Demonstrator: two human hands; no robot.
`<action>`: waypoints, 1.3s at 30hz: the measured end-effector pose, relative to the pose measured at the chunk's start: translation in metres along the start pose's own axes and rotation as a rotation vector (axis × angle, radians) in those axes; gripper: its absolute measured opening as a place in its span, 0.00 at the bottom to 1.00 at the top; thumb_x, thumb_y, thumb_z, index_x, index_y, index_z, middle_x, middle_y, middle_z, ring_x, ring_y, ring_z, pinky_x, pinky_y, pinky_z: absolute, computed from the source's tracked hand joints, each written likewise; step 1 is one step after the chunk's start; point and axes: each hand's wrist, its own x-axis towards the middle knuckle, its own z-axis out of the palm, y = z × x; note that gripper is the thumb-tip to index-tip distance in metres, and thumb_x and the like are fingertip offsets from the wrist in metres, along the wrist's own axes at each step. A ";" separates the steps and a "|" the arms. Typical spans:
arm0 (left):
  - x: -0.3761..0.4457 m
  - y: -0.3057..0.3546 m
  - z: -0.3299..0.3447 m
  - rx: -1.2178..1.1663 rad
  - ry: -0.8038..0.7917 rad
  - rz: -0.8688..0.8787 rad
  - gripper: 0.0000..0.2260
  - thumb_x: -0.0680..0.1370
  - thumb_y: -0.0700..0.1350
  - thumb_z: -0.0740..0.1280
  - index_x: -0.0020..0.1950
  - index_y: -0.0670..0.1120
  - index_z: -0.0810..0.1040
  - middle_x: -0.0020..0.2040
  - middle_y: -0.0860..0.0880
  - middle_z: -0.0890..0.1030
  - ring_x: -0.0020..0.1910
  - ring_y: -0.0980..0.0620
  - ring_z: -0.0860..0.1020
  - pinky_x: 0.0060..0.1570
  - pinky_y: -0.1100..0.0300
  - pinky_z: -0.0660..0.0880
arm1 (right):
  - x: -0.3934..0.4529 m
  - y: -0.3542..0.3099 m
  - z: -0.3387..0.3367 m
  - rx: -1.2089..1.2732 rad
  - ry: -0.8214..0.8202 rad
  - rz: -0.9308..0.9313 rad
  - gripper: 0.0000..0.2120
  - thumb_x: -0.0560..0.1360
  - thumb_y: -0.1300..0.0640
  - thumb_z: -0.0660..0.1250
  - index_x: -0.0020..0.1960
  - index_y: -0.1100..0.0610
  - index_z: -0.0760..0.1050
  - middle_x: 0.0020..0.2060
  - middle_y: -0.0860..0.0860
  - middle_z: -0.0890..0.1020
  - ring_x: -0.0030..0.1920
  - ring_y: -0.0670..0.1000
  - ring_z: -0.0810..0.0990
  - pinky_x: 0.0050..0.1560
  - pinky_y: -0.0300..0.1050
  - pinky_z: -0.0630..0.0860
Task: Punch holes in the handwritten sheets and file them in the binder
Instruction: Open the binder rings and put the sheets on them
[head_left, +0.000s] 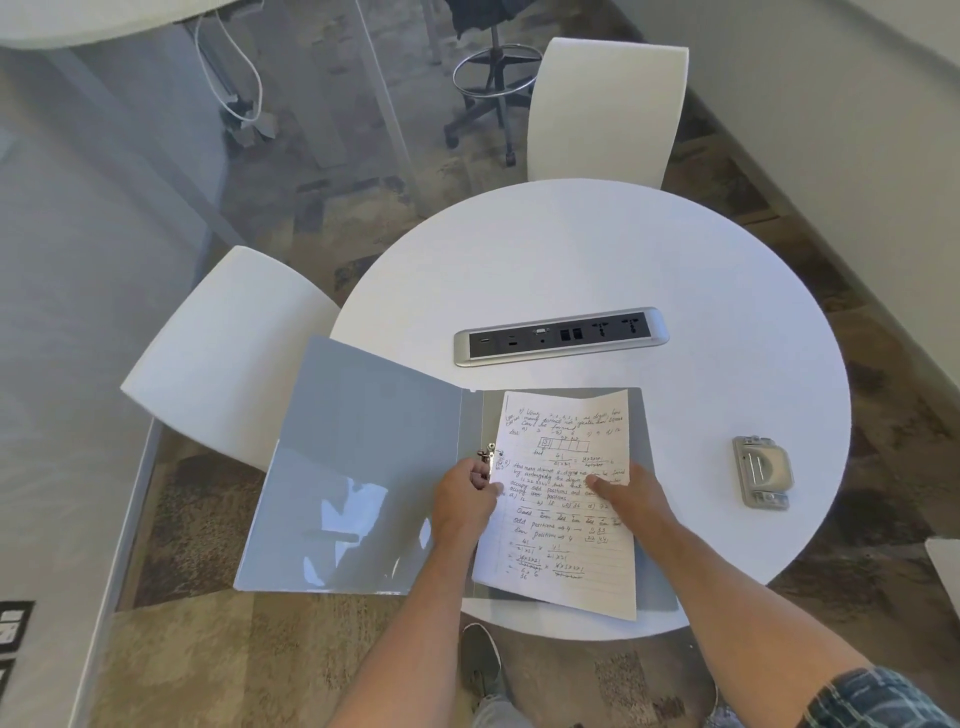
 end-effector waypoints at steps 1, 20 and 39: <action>-0.002 -0.003 -0.002 0.015 -0.017 -0.001 0.08 0.74 0.42 0.76 0.50 0.50 0.81 0.41 0.50 0.84 0.41 0.52 0.82 0.39 0.59 0.77 | 0.000 0.000 -0.001 0.002 -0.004 -0.001 0.10 0.78 0.60 0.73 0.58 0.54 0.76 0.42 0.44 0.83 0.40 0.43 0.82 0.32 0.35 0.75; -0.016 -0.013 -0.008 0.014 -0.071 -0.029 0.12 0.72 0.38 0.78 0.48 0.51 0.79 0.40 0.49 0.84 0.43 0.51 0.84 0.46 0.56 0.81 | 0.002 0.007 -0.009 0.074 -0.042 -0.014 0.16 0.75 0.59 0.76 0.62 0.56 0.81 0.51 0.52 0.88 0.48 0.54 0.88 0.47 0.49 0.84; -0.025 -0.023 0.008 0.575 0.036 0.331 0.09 0.80 0.48 0.69 0.58 0.50 0.85 0.53 0.53 0.83 0.52 0.49 0.81 0.55 0.53 0.75 | -0.001 0.005 -0.013 -0.141 0.044 -0.077 0.14 0.76 0.56 0.75 0.61 0.54 0.79 0.51 0.48 0.87 0.48 0.51 0.87 0.43 0.45 0.81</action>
